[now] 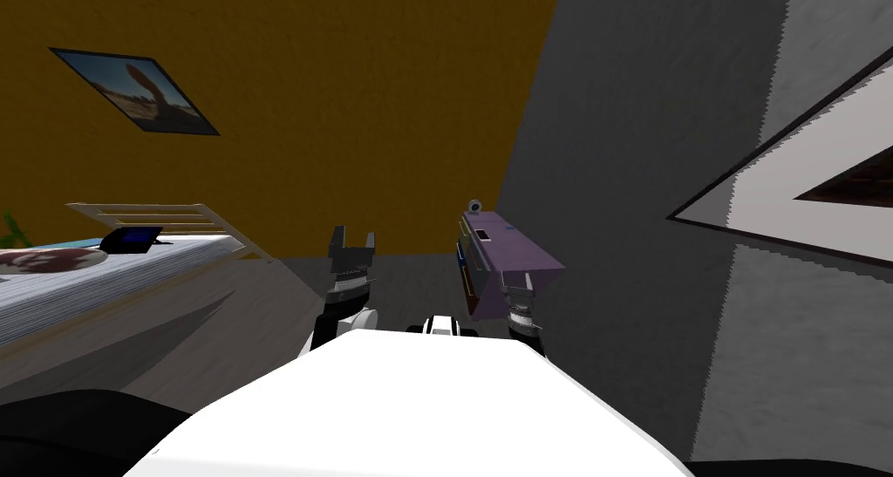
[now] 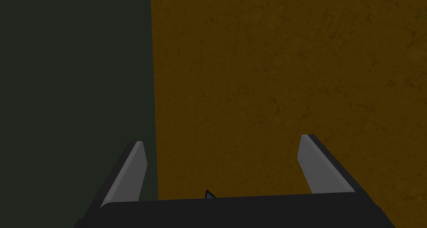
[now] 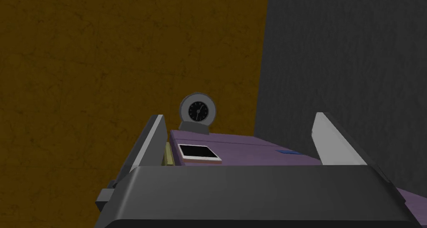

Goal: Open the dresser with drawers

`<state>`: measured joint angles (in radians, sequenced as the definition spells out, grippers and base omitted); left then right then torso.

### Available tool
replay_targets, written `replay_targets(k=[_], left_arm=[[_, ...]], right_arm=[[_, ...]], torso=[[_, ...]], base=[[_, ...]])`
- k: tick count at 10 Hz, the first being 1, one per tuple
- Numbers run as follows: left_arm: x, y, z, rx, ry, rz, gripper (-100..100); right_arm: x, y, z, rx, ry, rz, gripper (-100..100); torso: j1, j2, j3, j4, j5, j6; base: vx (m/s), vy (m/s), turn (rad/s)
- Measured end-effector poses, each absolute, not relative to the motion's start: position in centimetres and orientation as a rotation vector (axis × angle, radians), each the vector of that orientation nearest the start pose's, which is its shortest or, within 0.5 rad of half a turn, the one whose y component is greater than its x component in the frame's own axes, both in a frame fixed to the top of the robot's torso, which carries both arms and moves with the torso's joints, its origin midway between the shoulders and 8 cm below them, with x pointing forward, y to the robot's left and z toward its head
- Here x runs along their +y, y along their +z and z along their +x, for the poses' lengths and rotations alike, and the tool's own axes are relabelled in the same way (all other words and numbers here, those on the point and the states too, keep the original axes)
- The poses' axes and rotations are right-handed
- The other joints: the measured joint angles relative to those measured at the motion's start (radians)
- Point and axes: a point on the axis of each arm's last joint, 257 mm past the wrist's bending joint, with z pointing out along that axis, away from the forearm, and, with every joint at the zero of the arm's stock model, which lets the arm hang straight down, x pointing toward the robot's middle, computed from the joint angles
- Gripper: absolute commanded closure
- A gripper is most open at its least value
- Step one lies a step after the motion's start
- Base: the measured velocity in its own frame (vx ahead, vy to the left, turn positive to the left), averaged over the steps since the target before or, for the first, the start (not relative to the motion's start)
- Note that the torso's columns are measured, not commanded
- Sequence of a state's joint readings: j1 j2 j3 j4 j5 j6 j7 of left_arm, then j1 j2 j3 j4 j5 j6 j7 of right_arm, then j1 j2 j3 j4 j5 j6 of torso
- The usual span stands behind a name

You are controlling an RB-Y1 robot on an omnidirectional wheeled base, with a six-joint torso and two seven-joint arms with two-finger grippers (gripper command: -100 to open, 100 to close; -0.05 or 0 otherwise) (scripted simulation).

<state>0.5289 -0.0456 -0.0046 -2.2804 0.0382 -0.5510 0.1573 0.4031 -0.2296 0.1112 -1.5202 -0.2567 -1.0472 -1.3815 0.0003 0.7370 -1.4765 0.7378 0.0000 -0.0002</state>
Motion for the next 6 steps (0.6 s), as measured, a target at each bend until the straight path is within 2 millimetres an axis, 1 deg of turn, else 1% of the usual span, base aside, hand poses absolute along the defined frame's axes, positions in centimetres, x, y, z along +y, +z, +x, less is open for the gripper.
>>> replay_targets(k=[2, 3, 4, 5, 6], left_arm=[[28.9, 2.5, 33.1, 0.482, -1.468, -0.746, 0], [28.9, 2.5, 33.1, 0.482, -1.468, -0.746, 0], [28.9, 2.5, 33.1, 0.482, -1.468, -0.746, 0], [28.9, 2.5, 33.1, 0.482, -1.468, -0.746, 0], [28.9, 2.5, 33.1, 0.482, -1.468, -0.746, 0]], right_arm=[[-31.2, -18.9, 35.0, 0.005, -2.888, -1.583, -100], [-31.3, -19.1, 35.0, 0.022, -2.869, -1.580, -100], [-31.3, -20.1, 34.9, 0.060, -2.835, -1.582, -100], [-31.3, -21.0, 34.7, 0.093, -2.802, -1.585, -100], [-31.4, -21.3, 34.6, 0.115, -2.779, -1.582, -100]], torso=[[-0.001, 0.002, 0.001, 0.000, 0.000, 0.000], [-0.001, 0.003, 0.002, 0.001, 0.000, 0.000], [0.000, 0.001, 0.001, 0.000, 0.000, 0.000], [0.000, 0.000, 0.000, 0.000, 0.000, 0.000], [0.000, 0.001, 0.000, 0.000, 0.000, 0.000]], base=[[0.010, 0.004, -0.005], [0.034, 0.012, 0.122], [0.047, 0.013, 0.058], [0.024, 0.006, -0.022], [0.040, 0.016, 0.107]])
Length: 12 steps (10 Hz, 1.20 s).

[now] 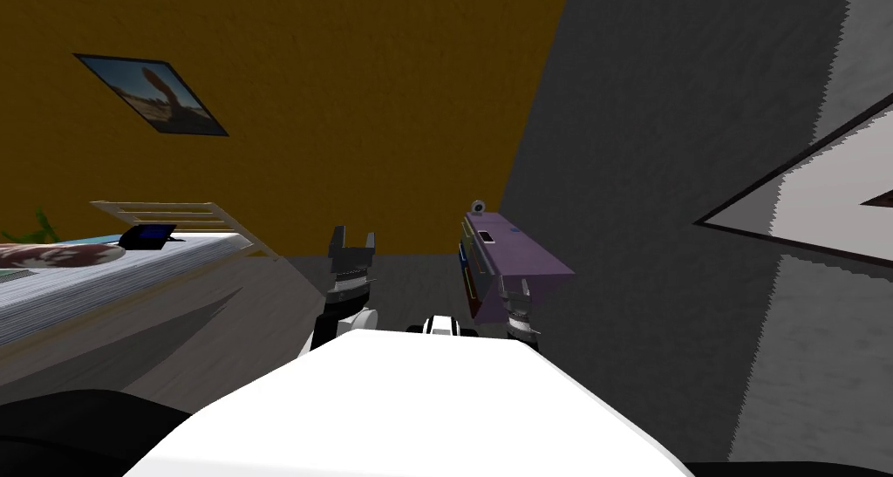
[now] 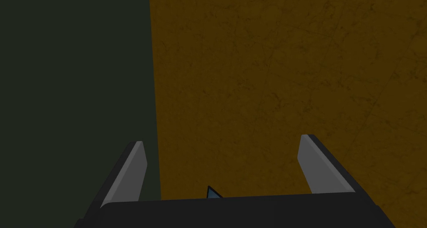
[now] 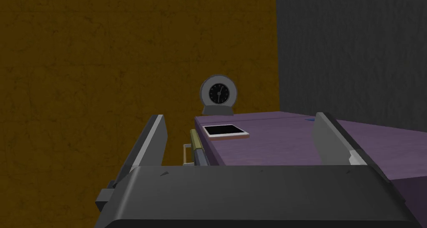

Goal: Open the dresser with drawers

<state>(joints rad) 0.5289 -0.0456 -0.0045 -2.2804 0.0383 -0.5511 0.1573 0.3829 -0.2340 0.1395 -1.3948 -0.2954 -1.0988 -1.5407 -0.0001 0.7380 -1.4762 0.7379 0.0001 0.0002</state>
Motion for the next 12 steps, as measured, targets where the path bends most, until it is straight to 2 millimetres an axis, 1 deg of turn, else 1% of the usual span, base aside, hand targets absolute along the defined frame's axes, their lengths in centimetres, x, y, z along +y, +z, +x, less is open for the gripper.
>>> replay_targets(k=[2, 6, 8, 9, 11, 12], left_arm=[[28.9, 2.5, 33.1, 0.482, -1.468, -0.746, 0], [28.9, 2.5, 33.1, 0.482, -1.468, -0.746, 0], [28.9, 2.5, 33.1, 0.482, -1.468, -0.746, 0], [28.9, 2.5, 33.1, 0.482, -1.468, -0.746, 0], [28.9, 2.5, 33.1, 0.482, -1.468, -0.746, 0], [28.9, 2.5, 33.1, 0.482, -1.468, -0.746, 0]], right_arm=[[-31.5, -22.9, 34.4, 0.183, -2.713, -1.590, -100], [-32.0, -25.2, 33.9, 0.295, -2.598, -1.584, -100], [-32.1, -26.9, 33.1, 0.357, -2.536, -1.581, -100], [-32.2, -27.2, 33.1, 0.376, -2.515, -1.577, -100], [-32.2, -28.8, 32.8, 0.433, -2.454, -1.576, -100], [-32.3, -29.0, 32.6, 0.449, -2.437, -1.570, -100]], torso=[[0.000, -0.001, 0.000, 0.000, 0.000, 0.000], [0.000, 0.001, 0.001, 0.000, 0.000, 0.000], [0.000, 0.000, 0.000, 0.000, 0.000, 0.000], [0.000, 0.001, 0.001, 0.000, 0.000, 0.000], [0.000, -0.001, 0.000, 0.000, 0.000, 0.000], [-0.001, -0.001, 0.000, 0.000, -0.001, -0.001]], base=[[0.039, 0.011, 0.022], [0.045, 0.011, 0.055], [0.036, 0.011, 0.036], [0.047, 0.016, 0.094], [0.036, 0.008, 0.019], [0.040, 0.008, 0.062]])
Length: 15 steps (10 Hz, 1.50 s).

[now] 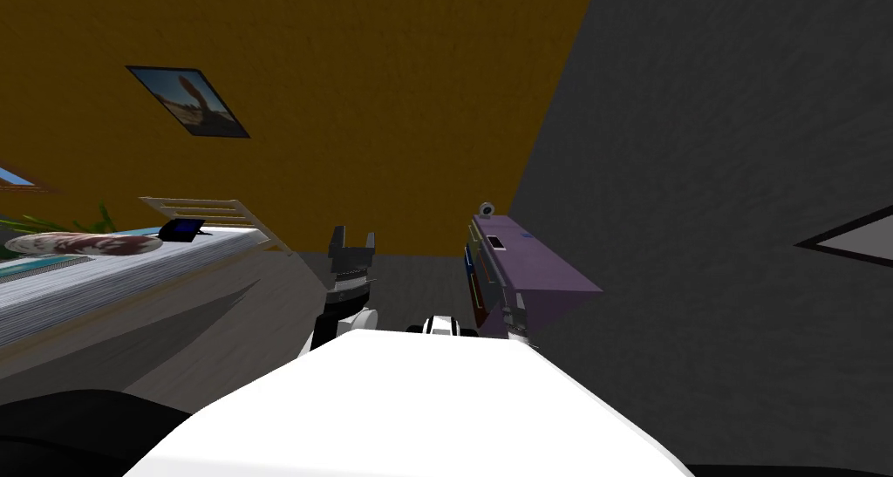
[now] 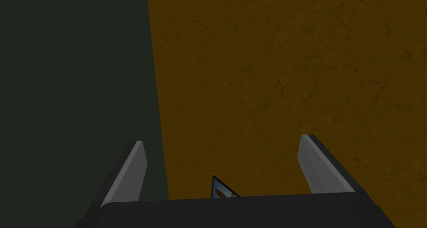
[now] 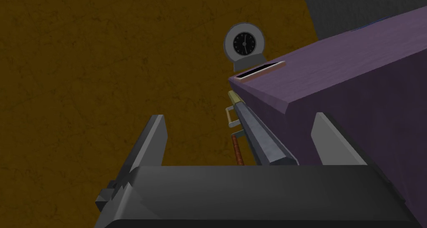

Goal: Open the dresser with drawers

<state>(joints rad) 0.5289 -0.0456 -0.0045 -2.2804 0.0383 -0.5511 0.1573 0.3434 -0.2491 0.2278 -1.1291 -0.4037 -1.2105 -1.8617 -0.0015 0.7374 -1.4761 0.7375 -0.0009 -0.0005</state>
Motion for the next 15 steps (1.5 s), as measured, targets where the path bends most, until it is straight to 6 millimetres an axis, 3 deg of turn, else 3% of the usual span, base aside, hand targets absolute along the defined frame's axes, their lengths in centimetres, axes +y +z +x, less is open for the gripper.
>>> replay_targets(k=[9, 15], left_arm=[[28.9, 2.5, 33.1, 0.482, -1.468, -0.746, 0], [28.9, 2.5, 33.1, 0.482, -1.468, -0.746, 0]], right_arm=[[-33.6, -33.7, 29.9, 0.642, -2.224, -1.548, -100], [-34.7, -35.7, 28.3, 0.746, -2.113, -1.516, -100]], torso=[[-0.006, -0.018, -0.007, -0.005, -0.007, -0.009], [-0.013, -0.033, -0.011, -0.010, -0.018, -0.018]], base=[[0.035, 0.007, 0.037], [0.030, 0.002, 0.023]])
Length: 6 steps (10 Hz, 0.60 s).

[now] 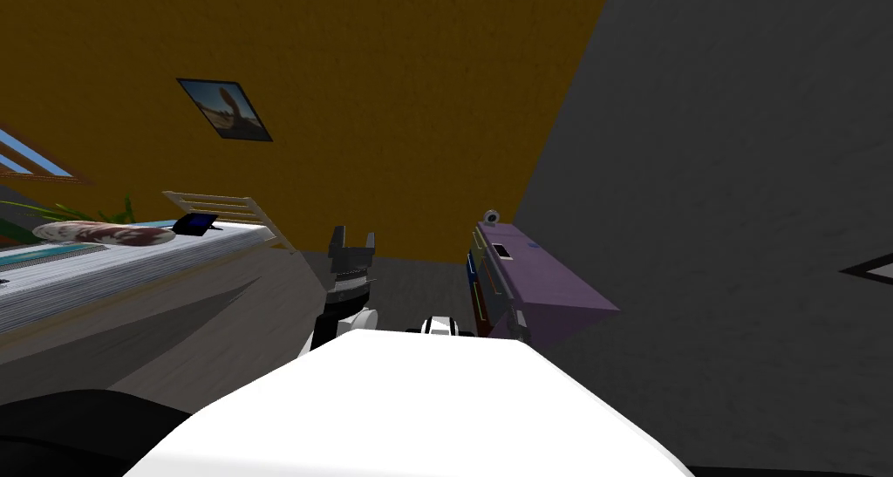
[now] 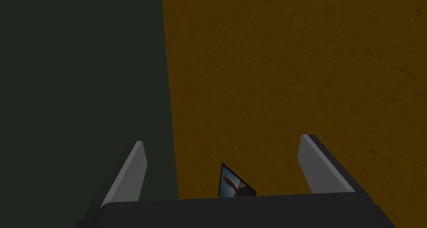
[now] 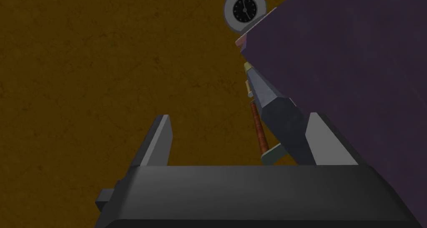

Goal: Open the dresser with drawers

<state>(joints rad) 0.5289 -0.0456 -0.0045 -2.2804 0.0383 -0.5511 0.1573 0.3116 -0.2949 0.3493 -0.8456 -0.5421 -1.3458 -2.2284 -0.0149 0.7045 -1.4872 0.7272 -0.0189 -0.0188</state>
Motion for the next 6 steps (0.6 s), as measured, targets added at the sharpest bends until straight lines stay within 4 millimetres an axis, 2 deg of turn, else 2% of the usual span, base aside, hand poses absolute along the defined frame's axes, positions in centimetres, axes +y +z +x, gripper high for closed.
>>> replay_targets(k=[6], left_arm=[[28.9, 2.5, 33.1, 0.482, -1.468, -0.746, 0]], right_arm=[[-35.9, -37.3, 27.1, 0.829, -2.023, -1.502, -100]], torso=[[0.002, -0.006, -0.001, 0.000, -0.004, -0.007]], base=[[0.029, -0.004, 0.025]])
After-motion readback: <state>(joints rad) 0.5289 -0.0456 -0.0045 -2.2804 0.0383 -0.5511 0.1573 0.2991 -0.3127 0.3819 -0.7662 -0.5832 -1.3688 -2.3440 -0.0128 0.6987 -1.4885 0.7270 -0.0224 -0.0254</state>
